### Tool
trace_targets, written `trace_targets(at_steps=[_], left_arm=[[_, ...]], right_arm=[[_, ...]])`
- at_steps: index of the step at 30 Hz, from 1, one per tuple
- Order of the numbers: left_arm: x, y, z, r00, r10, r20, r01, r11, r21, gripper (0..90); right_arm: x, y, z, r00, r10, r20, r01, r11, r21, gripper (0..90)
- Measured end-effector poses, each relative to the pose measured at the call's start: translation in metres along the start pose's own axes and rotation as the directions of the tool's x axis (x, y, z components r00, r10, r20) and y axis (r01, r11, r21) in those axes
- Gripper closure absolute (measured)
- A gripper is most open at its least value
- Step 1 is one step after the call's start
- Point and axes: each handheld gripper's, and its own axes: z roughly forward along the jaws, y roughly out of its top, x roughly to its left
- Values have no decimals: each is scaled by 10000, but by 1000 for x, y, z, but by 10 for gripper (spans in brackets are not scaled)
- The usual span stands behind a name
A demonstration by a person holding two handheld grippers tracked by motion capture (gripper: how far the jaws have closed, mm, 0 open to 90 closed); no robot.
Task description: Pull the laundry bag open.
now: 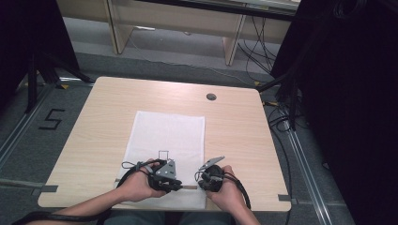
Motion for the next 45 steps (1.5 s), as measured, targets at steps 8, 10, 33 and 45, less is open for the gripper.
trace_targets(at_steps=[8,10,33,45], left_arm=[[0,-3,-3,10000,-54,-42,54,10000,-36,818],[0,-3,-4,10000,-24,-73,24,10000,-17,818],[0,-5,-6,10000,3,-45,-3,10000,-34,818],[0,-7,-9,10000,18,-85,-18,10000,-77,818]], right_arm=[[0,0,0,10000,-25,-4,25,10000,-1,900],[0,0,0,10000,-5,-19,5,10000,-6,900],[-1,0,0,9998,-196,32,197,9998,-77,900],[-1,0,0,9999,-165,40,165,9998,-81,900]])
